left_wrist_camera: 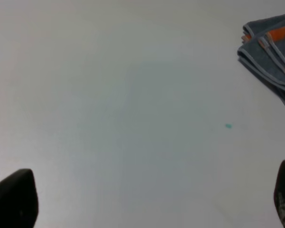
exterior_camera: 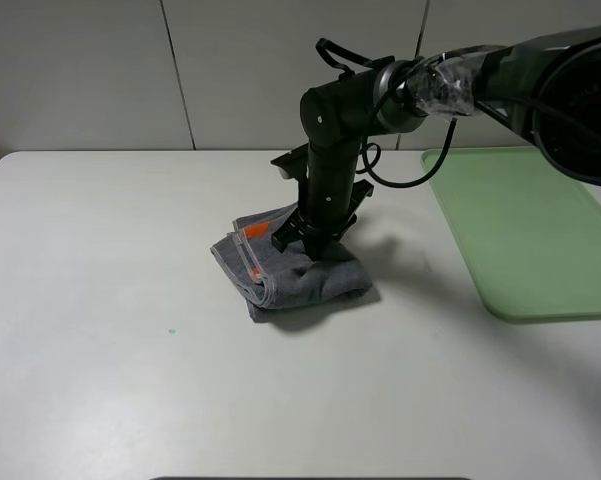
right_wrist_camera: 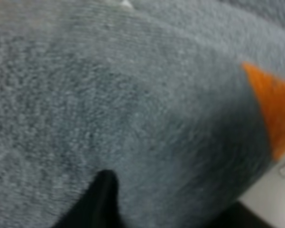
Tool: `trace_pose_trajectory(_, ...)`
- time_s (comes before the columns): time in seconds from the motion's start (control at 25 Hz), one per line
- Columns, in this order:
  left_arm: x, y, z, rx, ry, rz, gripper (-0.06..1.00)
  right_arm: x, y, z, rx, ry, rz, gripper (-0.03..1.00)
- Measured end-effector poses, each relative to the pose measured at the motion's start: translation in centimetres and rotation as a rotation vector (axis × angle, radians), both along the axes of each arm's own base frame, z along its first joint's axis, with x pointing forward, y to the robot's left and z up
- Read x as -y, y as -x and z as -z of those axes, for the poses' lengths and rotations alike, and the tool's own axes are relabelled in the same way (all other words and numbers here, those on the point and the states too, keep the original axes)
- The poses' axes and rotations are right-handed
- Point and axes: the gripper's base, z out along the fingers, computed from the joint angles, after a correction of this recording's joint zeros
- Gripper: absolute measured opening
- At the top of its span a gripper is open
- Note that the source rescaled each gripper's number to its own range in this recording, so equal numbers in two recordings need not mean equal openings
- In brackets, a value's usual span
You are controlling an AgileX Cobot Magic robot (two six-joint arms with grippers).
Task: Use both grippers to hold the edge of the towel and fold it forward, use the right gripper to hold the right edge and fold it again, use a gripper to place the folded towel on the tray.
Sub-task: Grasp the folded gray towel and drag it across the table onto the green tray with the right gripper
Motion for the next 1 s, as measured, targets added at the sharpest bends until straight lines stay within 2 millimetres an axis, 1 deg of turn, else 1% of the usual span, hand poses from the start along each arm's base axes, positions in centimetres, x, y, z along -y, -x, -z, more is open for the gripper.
trace_pose_trajectory(0.08, 0.0, 0.0, 0.0, 0.0, 0.0, 0.0, 1.0, 0.0, 0.0, 0.0, 0.002, 0.002, -0.002, 0.16)
trace_pose_trajectory(0.32, 0.0, 0.0, 0.0, 0.0, 0.0, 0.0, 1.0, 0.0, 0.0, 0.0, 0.002, 0.004, 0.004, 0.16)
trace_pose_trajectory(0.48, 0.0, 0.0, 0.0, -0.001, 0.0, 0.0, 1.0, -0.1, -0.3, -0.6, -0.001, 0.019, 0.008, 0.16)
trace_pose_trajectory(0.64, 0.0, 0.0, 0.0, -0.001, 0.0, 0.0, 1.0, -0.4, -1.1, -2.0, 0.011, 0.037, 0.003, 0.16)
trace_pose_trajectory(0.84, 0.0, 0.0, 0.0, -0.001, 0.0, 0.0, 1.0, -1.1, -2.4, -4.8, 0.064, 0.012, 0.004, 0.16)
trace_pose_trajectory(1.0, 0.0, 0.0, 0.0, -0.001, 0.0, 0.0, 1.0, -1.2, -2.9, -6.1, 0.094, 0.027, -0.003, 0.16)
